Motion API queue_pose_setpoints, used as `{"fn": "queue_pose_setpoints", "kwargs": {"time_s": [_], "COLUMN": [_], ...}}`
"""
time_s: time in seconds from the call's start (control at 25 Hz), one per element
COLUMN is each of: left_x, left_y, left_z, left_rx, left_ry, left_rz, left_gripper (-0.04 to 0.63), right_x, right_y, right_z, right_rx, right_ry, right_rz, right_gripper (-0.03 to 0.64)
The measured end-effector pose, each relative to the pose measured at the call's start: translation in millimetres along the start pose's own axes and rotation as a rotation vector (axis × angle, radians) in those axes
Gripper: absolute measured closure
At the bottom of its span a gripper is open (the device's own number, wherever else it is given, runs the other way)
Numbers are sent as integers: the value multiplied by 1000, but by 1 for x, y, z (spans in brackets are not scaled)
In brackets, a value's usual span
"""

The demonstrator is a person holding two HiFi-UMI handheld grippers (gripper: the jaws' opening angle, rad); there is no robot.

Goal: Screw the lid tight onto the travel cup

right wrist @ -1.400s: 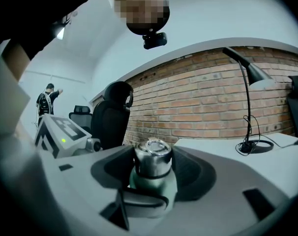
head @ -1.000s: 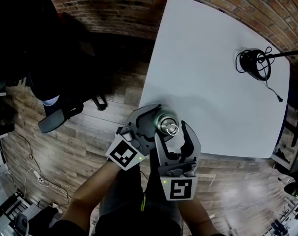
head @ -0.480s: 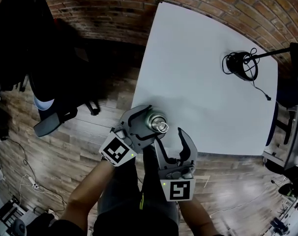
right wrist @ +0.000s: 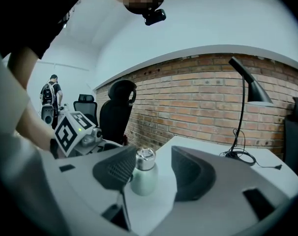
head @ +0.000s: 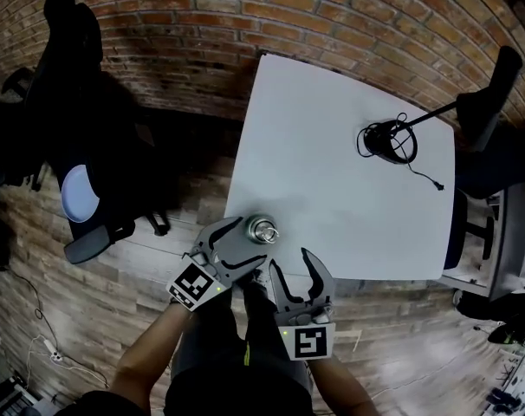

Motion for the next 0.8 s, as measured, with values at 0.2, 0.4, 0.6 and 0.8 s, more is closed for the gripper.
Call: {"fn": "queue_pose_setpoints", "kwargs": {"time_s": [0.2,0.4,0.6,0.8], "left_x": [-4,-5,-1,8], "left_y": [-12,-32,-50,-78], "left_z": [18,30,41,53], "left_rx": [22,26,19,-16], "left_ry": [-64,-109,-147,-199], "left_rz": [12,4,-4,-35], "left_gripper": [236,368,474,534], "right_x": [-8,-17,-22,-26], "right_y": [-16,-35,-47,-68], "right_z": [13,24,31,36], "right_rx": [56,33,-9,-18], "right_ry": [59,73,73,78], "right_rz": [-5,7,3,26], "right_gripper": [478,536,579,584]}}
Point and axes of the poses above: the fingertips, and each gripper's own axes: z backward along the fingers, x to its left, y out of its underside, the point moved 7 cm from there along z, backward along the fingers, and after that the axes turned 8 degrees about -z, right-handed, at the moved point
